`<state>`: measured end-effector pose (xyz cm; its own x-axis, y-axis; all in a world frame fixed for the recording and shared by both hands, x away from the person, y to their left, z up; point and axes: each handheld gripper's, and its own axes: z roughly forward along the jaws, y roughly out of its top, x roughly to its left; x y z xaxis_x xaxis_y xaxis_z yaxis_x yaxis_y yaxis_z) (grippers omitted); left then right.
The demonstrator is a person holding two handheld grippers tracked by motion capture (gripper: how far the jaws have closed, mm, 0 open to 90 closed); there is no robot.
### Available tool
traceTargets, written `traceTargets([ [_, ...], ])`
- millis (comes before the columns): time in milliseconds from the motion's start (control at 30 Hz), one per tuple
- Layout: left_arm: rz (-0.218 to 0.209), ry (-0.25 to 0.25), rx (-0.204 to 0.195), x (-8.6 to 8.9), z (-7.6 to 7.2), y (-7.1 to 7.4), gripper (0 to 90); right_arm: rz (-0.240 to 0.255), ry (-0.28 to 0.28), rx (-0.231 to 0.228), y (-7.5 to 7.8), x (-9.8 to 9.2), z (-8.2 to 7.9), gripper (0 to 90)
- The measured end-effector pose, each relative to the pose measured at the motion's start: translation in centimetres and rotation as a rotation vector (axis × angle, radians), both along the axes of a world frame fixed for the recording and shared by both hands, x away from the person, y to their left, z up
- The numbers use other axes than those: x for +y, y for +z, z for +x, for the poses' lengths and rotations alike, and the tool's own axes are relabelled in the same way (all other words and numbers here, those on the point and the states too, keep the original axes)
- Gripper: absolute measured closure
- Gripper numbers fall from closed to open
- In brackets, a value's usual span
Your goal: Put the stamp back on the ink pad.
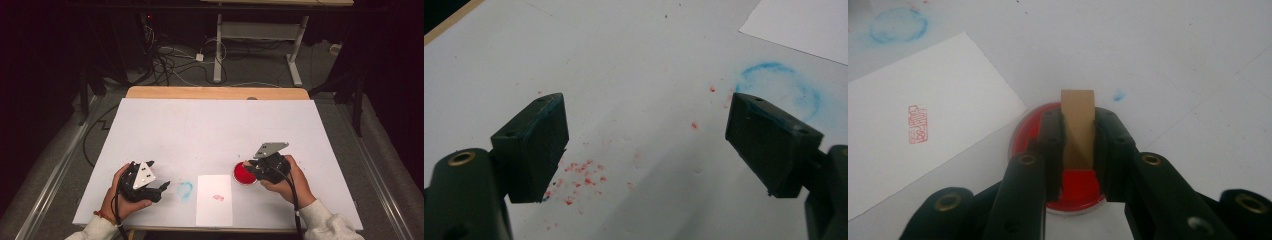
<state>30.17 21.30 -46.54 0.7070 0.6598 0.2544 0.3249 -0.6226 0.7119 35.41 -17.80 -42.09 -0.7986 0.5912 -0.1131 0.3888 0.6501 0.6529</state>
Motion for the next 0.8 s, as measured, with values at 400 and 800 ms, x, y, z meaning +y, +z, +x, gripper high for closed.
traceTargets([
  [400,0.007,-0.004,0.003,0.0,0.0,0.0,17.0,-0.023,-0.010,0.022,-1.0,0.1,0.5,75.7],
  [800,0.011,-0.007,0.007,0.0,0.0,-0.1,17.0,-0.042,-0.012,0.049,-2.0,0.3,0.9,75.6],
])
